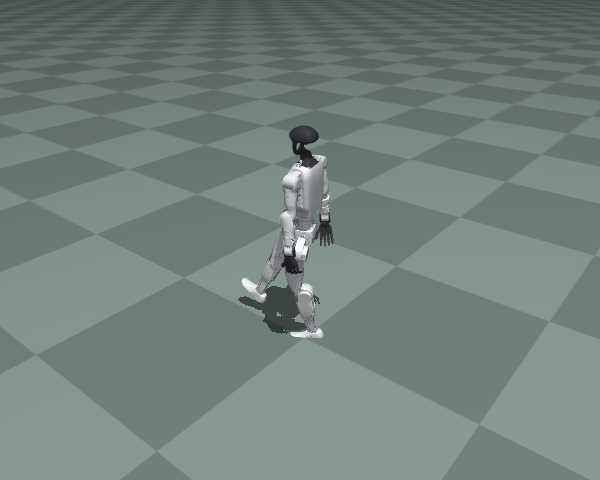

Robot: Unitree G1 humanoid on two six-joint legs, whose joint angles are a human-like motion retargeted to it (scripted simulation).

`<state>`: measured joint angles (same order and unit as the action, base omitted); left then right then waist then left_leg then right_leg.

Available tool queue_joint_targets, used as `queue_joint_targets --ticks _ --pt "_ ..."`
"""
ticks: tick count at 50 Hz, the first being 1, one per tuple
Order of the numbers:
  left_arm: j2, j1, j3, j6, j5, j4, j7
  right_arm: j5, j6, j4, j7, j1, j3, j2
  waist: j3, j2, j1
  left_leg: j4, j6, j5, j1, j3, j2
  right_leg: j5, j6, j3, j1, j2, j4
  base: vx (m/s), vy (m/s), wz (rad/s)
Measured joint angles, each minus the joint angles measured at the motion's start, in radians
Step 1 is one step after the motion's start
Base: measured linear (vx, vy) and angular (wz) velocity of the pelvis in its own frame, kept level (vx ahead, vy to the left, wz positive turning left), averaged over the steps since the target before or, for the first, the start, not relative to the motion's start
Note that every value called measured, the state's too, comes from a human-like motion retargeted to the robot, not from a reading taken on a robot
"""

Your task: In place motions

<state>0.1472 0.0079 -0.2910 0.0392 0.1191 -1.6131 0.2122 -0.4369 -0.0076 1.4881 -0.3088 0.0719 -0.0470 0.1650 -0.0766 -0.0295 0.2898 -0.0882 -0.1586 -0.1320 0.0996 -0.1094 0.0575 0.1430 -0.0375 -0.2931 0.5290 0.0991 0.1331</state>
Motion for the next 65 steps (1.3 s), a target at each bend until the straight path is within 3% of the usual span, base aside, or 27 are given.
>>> queue_joint_targets --ticks 2,13,20,26,30,38,43,45,52,65 --pt "-0.006 0.007 -0.004 -0.002 -0.001 0.002 -0.001 0.02 0.0 0.0 0.004 0.003 -0.007 0.003 -0.021 -0.027 0.07 -0.021 0.007 0.001 -0.002 0.06 -0.031 -0.008 -0.014 -0.052 0.02 0.012 -0.028 0.0 -0.01 1.66" --pt "-0.004 0.012 -0.014 -0.002 0.002 -0.001 -0.002 -0.066 0.004 0.003 0.017 0.013 -0.045 -0.003 -0.023 -0.019 0.09 -0.039 0.009 -0.001 -0.002 0.073 -0.041 -0.022 -0.01 -0.05 0.074 0.042 -0.029 0.0 -0.01 0.08" --pt "-0.009 0.022 -0.024 -0.003 0.004 -0.004 -0.004 -0.064 0.011 0.002 0.008 0.012 -0.046 -0.005 0.009 0.006 0.058 -0.033 0.003 -0.013 -0.003 0.048 -0.011 -0.044 0.017 -0.037 -0.033 0.027 -0.003 0.02 0.0 -0.06" --pt "-0.027 0.038 -0.023 -0.007 0.004 -0.003 -0.008 -0.089 0.014 -0.016 0.033 0.015 -0.055 0.007 -0.001 -0.037 0.2 -0.058 0.015 -0.006 -0.035 0.189 -0.04 -0.106 0.036 -0.173 -0.214 0.014 0.008 0.01 0.03 0.95" --pt "-0.021 0.027 -0.042 -0.003 0.006 -0.006 -0.002 -0.11 0.019 -0.016 0.036 -0.008 -0.062 0.013 0.054 -0.005 0.03 -0.016 0.027 -0.003 -0.049 0.009 -0.004 -0.097 0.053 0.006 -0.267 -0.038 0.093 -0.05 0.03 -2.04" --pt "-0.016 0.014 -0.037 -0.001 0.001 -0.003 -0.002 -0.081 0.018 -0.022 0.023 -0.019 -0.061 0.007 0.077 -0.025 0.008 -0.003 0.063 0.021 -0.094 -0.014 -0.023 -0.04 0.03 0.006 -0.45 -0.114 0.115 -0.06 0.03 -0.24" --pt "-0.013 0.008 -0.038 -0.001 -0.002 -0.003 -0.003 -0.098 0.015 -0.027 0.017 -0.021 -0.079 0.002 0.106 -0.004 -0.023 0.015 0.074 0.025 -0.109 -0.051 0.001 -0.016 0.006 -0.11 -0.527 -0.107 0.01 -0.04 0.04 -0.39" --pt "-0.011 0.004 -0.04 0.0 -0.006 -0.004 -0.002 -0.106 0.014 -0.029 0.013 -0.027 -0.089 0.001 0.111 0.007 -0.06 0.023 0.081 0.023 -0.106 -0.093 0.003 -0.023 0.01 -0.058 -0.531 -0.109 -0.015 -0.07 0.06 -0.83" --pt "-0.013 -0.012 -0.003 0.002 -0.018 0.005 0.006 -0.125 0.006 -0.069 0.001 -0.044 -0.101 -0.002 0.079 -0.004 -0.008 0.013 0.094 0.029 -0.11 -0.077 -0.014 -0.043 -0.002 -0.045 -0.511 -0.127 -0.019 -0.06 0.06 0.06" --pt "-0.008 0.015 -0.015 0.005 -0.011 0.028 0.0 -0.105 0.026 0.005 0.016 -0.036 -0.061 0.01 0.094 0.014 -0.026 -0.14 0.111 -0.003 -0.157 -0.135 -0.03 -0.03 -0.024 0.018 -0.513 -0.126 -0.026 0.05 0.07 -0.15"
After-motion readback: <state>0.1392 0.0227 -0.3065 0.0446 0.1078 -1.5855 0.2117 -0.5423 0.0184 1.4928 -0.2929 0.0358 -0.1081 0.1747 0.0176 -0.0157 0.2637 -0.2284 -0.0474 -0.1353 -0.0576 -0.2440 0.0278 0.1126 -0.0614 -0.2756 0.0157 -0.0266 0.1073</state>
